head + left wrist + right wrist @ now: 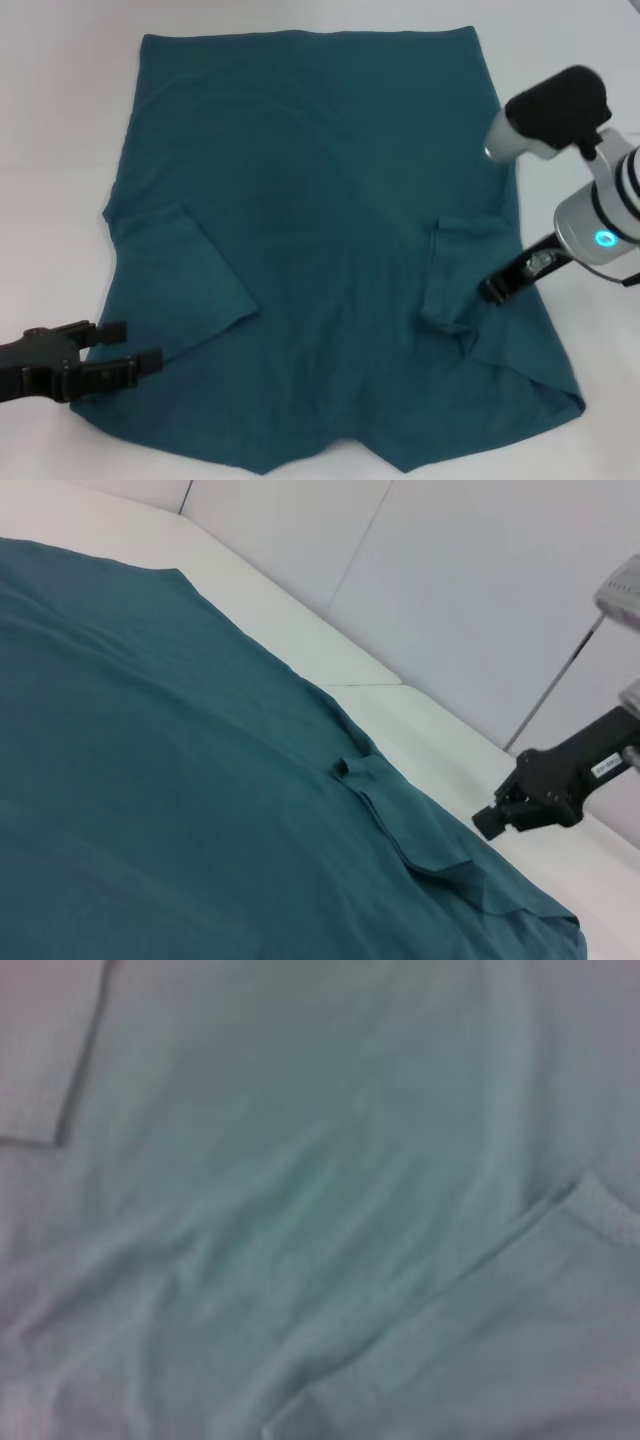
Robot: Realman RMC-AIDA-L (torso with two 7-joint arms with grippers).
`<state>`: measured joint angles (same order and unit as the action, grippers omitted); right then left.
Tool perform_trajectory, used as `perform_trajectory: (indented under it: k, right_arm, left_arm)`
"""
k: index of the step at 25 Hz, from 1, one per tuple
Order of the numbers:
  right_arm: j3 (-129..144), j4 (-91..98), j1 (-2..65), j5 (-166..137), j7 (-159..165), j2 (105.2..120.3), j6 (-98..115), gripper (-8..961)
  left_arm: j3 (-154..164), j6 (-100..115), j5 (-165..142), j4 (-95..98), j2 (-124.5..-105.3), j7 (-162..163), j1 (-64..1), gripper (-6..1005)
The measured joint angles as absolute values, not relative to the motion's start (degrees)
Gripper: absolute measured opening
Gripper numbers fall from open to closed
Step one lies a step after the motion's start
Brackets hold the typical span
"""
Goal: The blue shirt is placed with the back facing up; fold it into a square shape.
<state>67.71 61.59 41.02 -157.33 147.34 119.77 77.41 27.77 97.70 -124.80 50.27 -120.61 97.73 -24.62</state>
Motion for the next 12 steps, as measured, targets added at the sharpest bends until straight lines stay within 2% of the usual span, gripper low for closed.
perform_trajectory:
  k: [12]
  right_arm:
    - [68.53,53.31,42.85,-157.22,146.53,119.99,72.28,-1]
  left_arm:
    - [27.78,97.82,-124.80,50.15,-120.74,97.80,-24.67,854]
